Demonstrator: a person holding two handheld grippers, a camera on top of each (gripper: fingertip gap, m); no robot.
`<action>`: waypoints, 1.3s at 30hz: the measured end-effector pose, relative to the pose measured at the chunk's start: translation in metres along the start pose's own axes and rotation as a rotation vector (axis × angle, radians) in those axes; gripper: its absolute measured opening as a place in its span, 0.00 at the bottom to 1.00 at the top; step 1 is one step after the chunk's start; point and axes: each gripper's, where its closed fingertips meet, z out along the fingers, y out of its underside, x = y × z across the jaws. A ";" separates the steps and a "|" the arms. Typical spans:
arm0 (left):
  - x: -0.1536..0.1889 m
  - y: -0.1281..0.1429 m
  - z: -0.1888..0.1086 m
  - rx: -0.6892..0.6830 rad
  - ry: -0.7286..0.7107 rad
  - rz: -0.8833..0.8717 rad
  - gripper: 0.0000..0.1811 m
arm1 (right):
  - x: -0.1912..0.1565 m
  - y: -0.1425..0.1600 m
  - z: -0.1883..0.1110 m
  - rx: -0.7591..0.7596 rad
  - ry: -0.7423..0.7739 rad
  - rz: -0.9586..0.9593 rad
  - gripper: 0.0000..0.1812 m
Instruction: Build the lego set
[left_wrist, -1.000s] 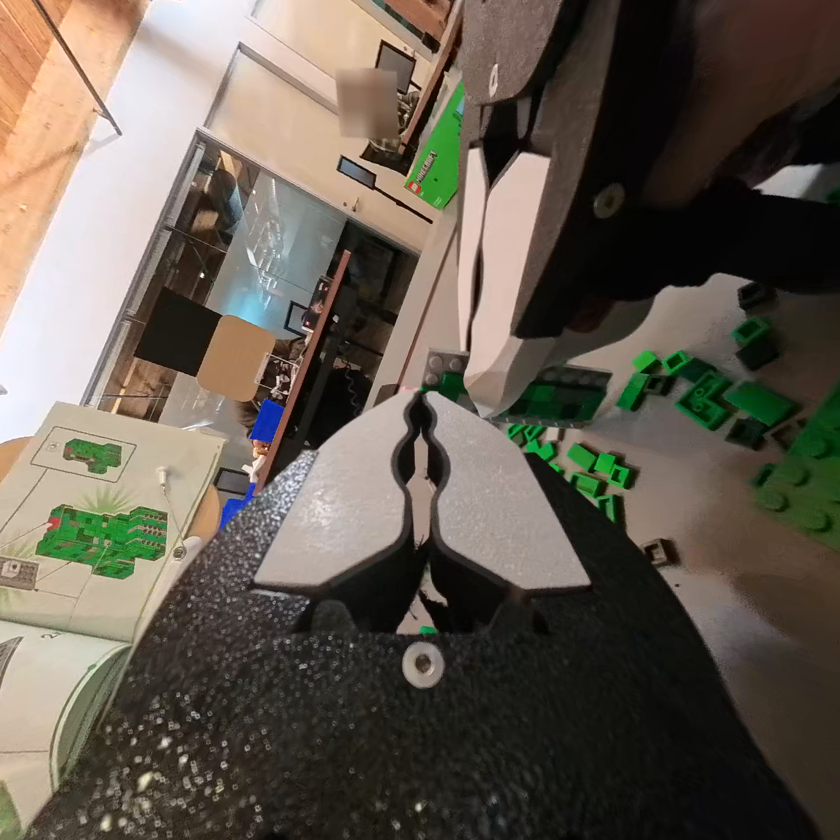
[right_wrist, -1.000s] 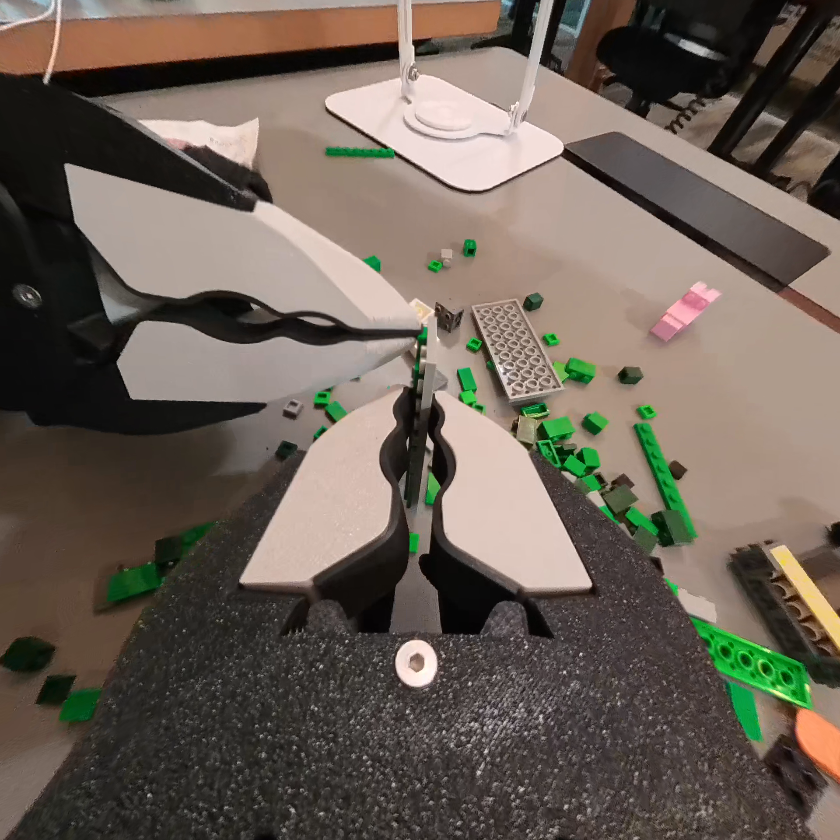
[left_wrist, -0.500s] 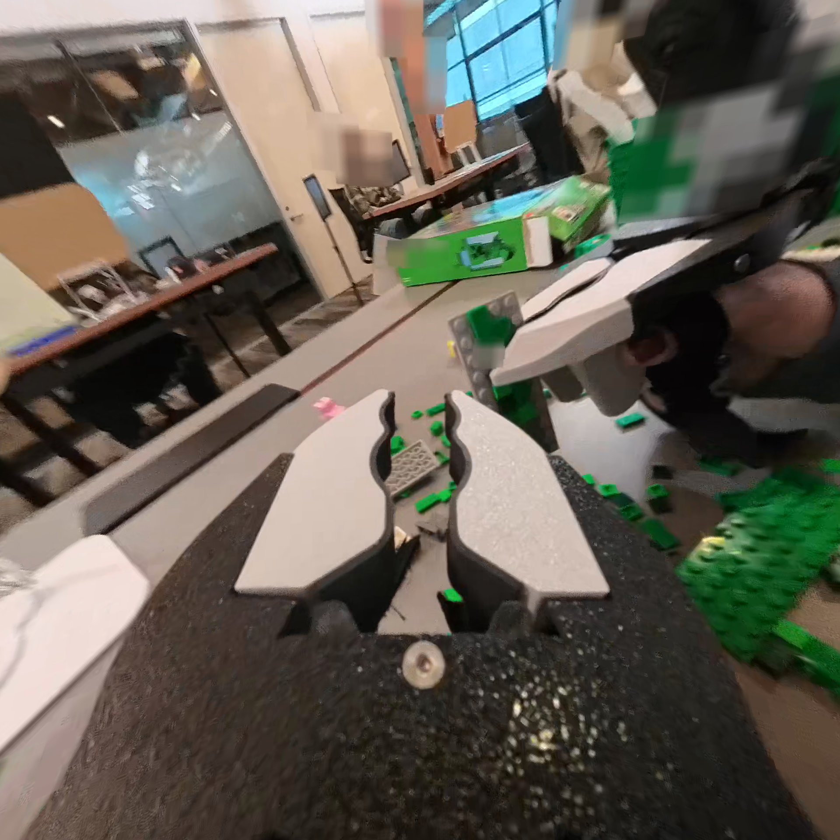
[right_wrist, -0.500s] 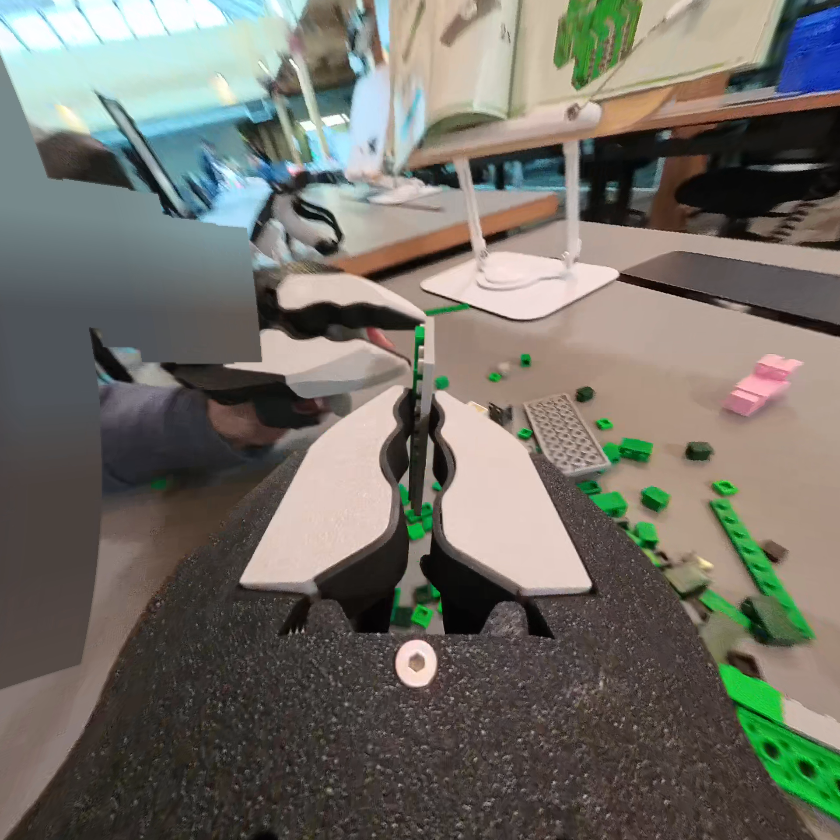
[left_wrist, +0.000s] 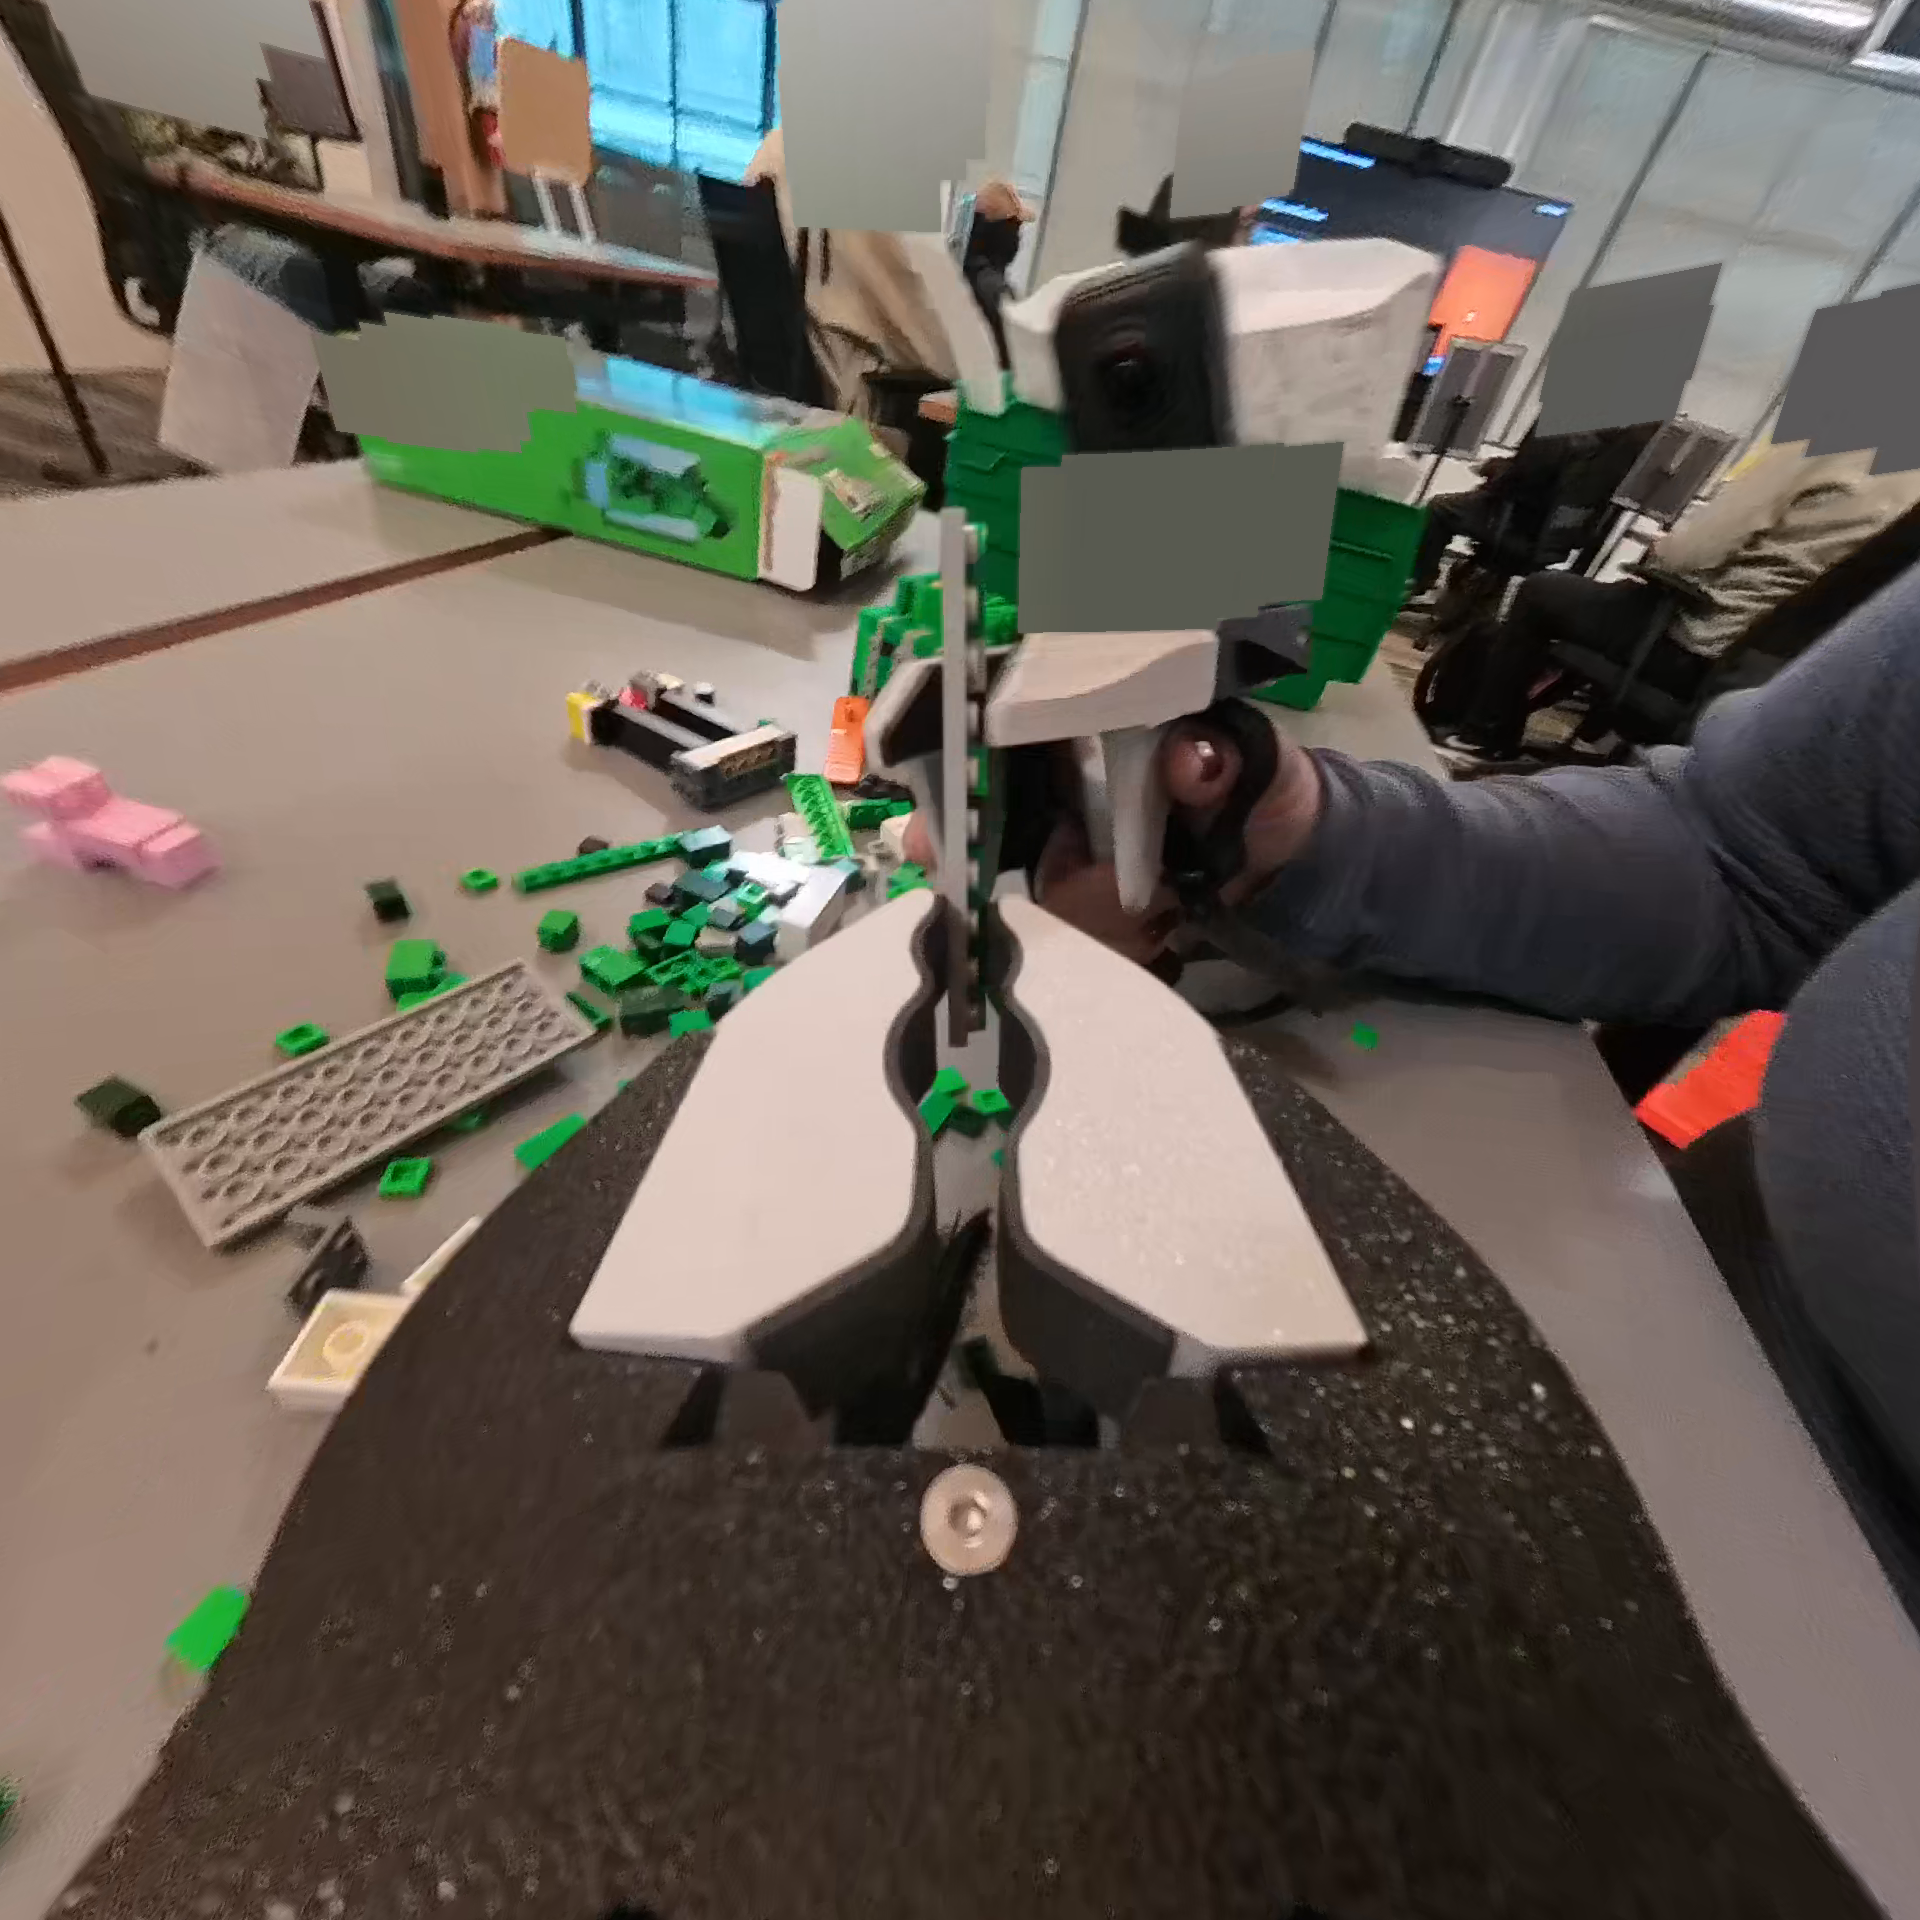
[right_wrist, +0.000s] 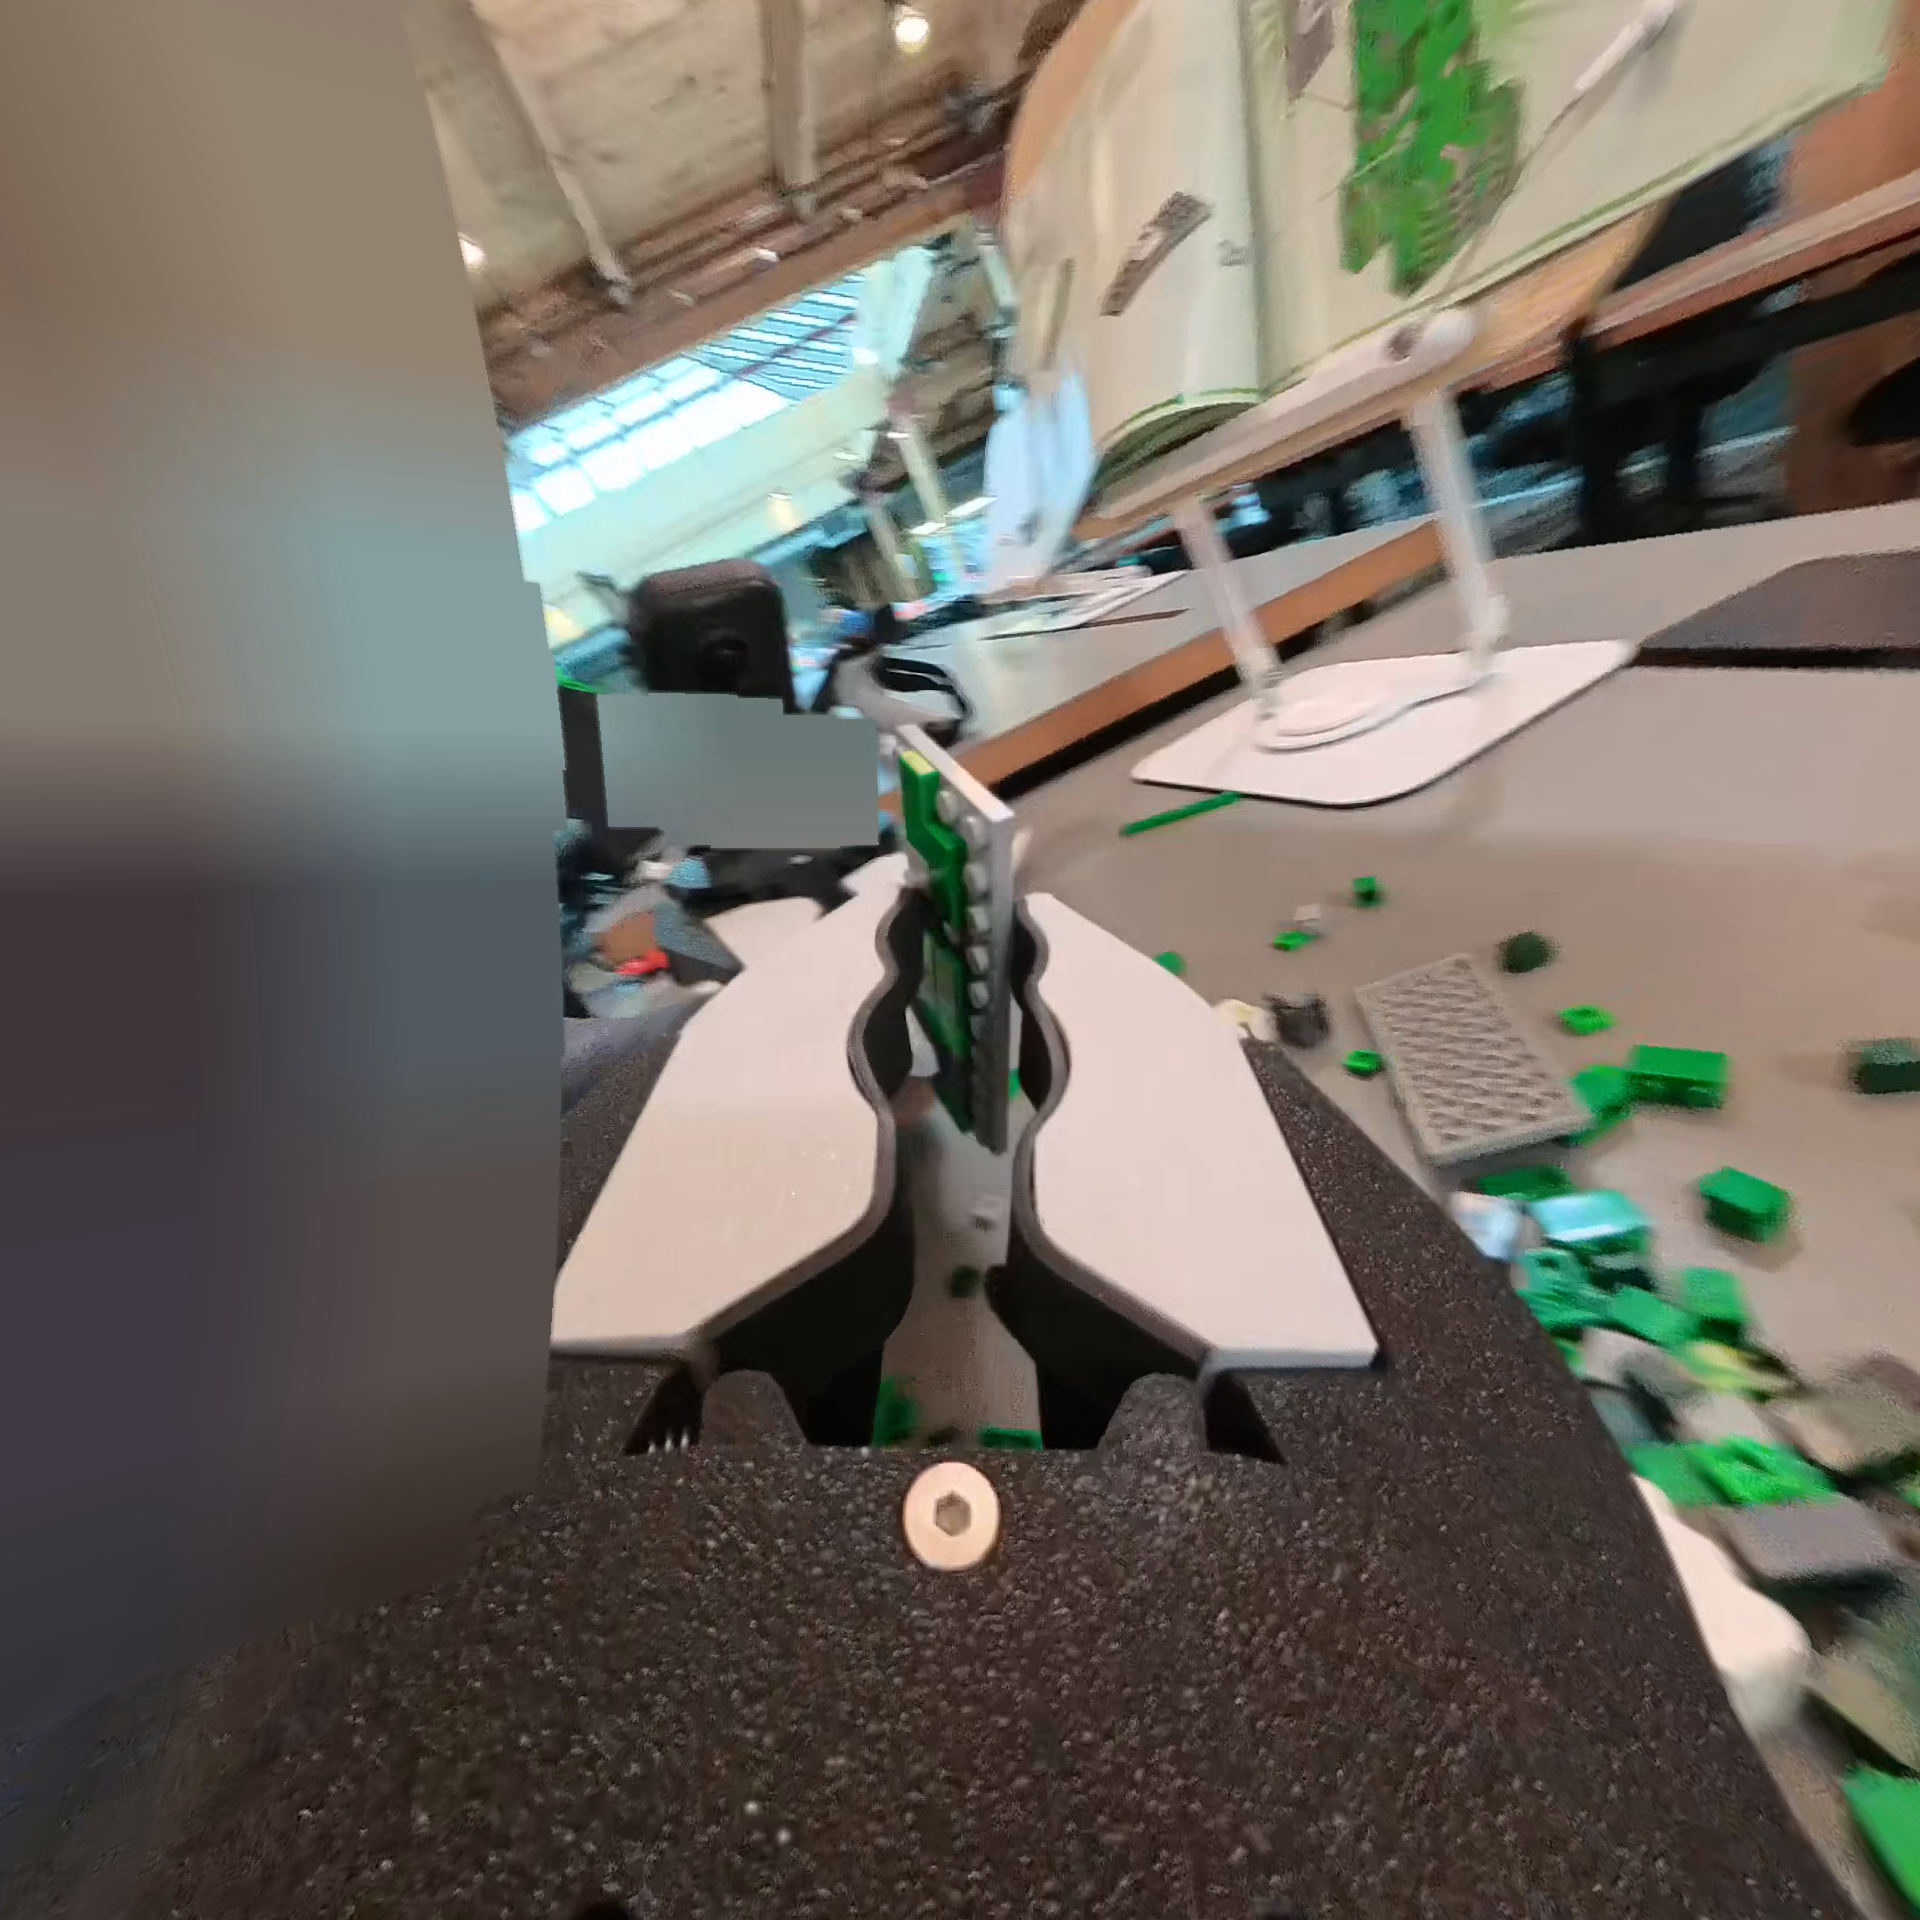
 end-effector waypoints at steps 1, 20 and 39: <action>-0.005 0.002 -0.001 -0.012 -0.031 -0.008 0.03 | 0.007 -0.001 -0.002 0.001 0.065 -0.069 0.10; -0.014 0.014 0.001 -0.055 -0.037 -0.200 0.03 | 0.027 0.015 -0.001 -0.433 0.570 -1.229 0.58; 0.004 0.011 0.007 -0.042 0.040 -0.112 0.13 | 0.022 0.047 0.009 -0.539 0.463 -1.236 0.55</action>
